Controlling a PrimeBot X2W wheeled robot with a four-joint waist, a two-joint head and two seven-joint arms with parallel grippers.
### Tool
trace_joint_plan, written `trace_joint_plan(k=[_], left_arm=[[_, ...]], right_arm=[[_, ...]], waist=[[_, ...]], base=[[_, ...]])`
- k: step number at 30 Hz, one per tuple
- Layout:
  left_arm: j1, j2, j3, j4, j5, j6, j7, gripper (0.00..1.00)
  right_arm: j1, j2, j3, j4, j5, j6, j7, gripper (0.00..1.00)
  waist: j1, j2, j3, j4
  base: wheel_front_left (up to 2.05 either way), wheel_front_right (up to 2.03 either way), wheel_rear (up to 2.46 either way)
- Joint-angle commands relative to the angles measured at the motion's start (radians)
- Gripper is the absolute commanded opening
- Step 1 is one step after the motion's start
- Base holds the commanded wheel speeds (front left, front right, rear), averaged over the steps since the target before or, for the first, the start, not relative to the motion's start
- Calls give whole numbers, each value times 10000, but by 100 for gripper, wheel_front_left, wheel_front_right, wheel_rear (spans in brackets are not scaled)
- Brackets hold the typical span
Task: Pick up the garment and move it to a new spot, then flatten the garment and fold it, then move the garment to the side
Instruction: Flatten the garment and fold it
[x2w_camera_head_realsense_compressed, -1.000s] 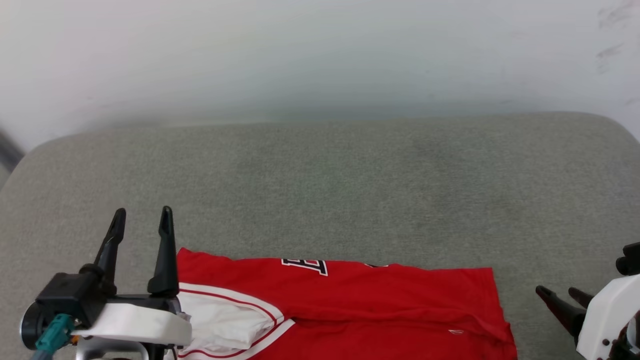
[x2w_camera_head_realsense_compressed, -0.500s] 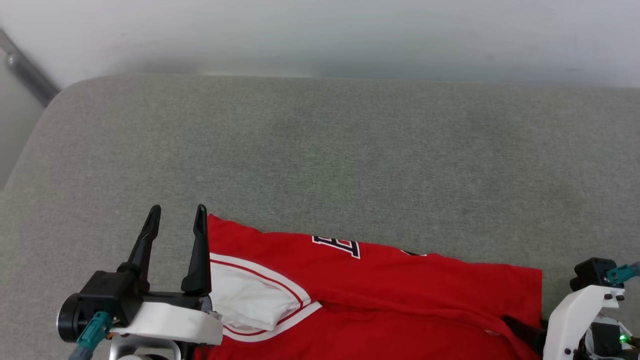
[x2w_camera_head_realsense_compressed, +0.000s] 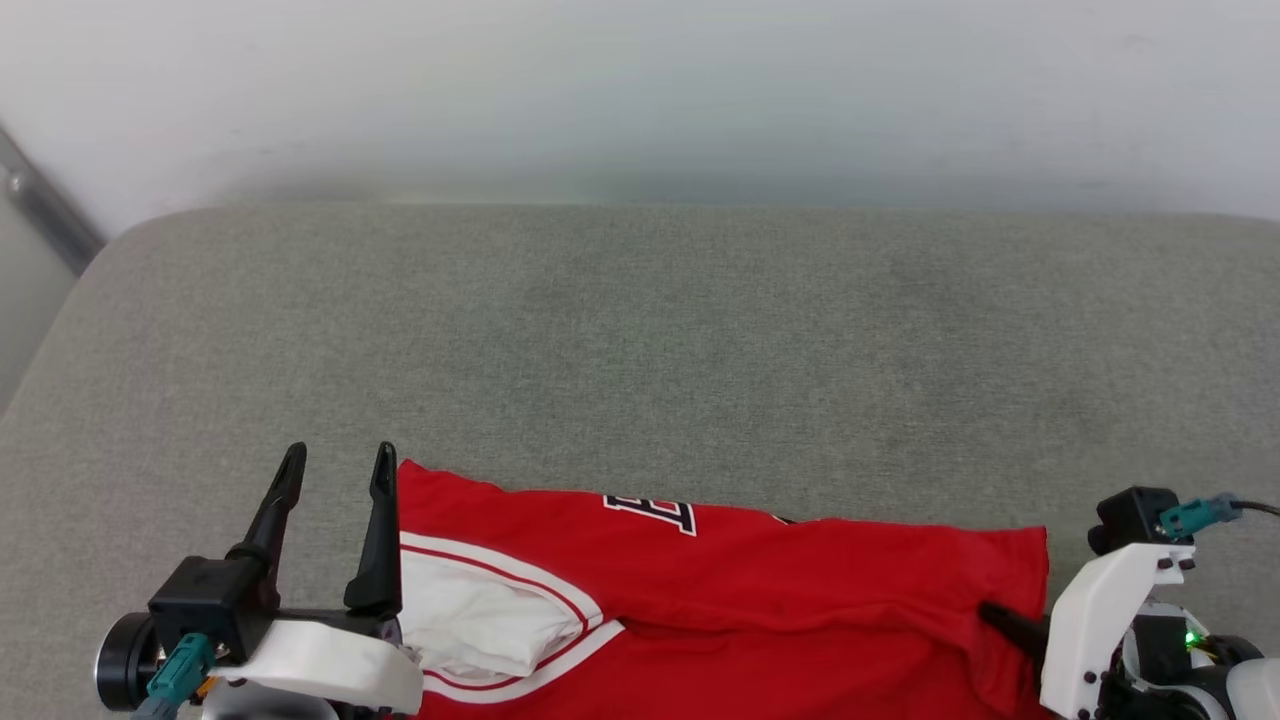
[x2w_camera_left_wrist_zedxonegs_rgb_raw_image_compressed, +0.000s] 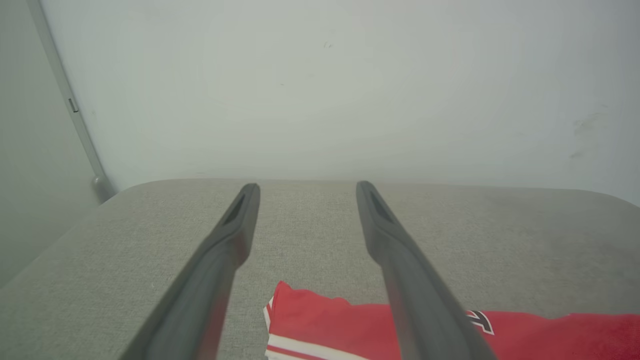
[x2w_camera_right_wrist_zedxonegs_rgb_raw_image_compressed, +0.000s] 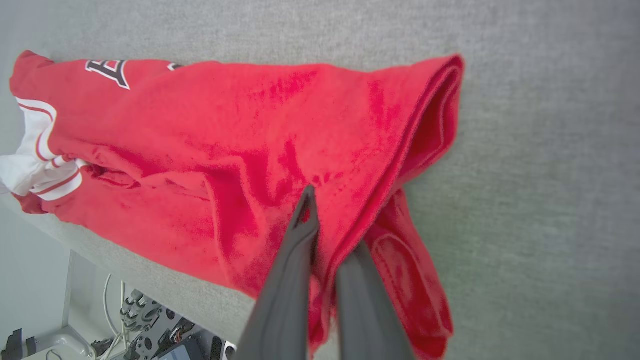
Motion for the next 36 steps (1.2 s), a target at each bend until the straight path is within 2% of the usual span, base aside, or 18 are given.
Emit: trace_joint_plan(k=[1,8,14,16,18,24,29,32,36], left_arm=[[192,72,52,-20,-39,54,24,100],[363,101,21,-166,-39,159,110,100],[367,24,-45,-209,-10,245,118,100],[350,5,-61,-189,-33,252,105,100],[362,-9,-33,-183,-62,255,80,100],[356,-52,-9,-167,-75,253,46,100],[184,-96,-113,-112,-107,168,87,100],[70,-133,-202,-47,-124,97,118,100],[-140,-226,-342,29,-81,-19,150,100]], right_arm=[[-168,-117,-57,22,-43,-2,-63,0],[-412,-493,-642,287,-94,-4,-148,0],[-374,-953,-2034,546,-229,-4,-257,0],[-300,-997,-2491,516,-253,-4,-176,0],[-316,-770,-2850,436,-111,-4,36,0],[-497,891,-3420,106,1966,-2,2053,0],[-433,1733,-3360,-1,3777,-2,3714,0],[-578,1865,-3067,234,5011,-2,4045,0],[-837,1878,-1644,786,6647,-2,3309,0]], waist=[[-1,0,-306,-294],[-1,0,-425,-671],[-1,0,-349,-939],[-1,0,-341,-989],[-1,0,-328,-1063],[-1,0,-378,-1044],[-1,0,-390,-728],[-1,0,-342,-428],[-1,0,-201,30]], base=[[0,0,0],[0,0,0],[0,0,0],[0,0,0],[0,0,0],[0,0,0],[0,0,0],[0,0,0],[0,0,0]])
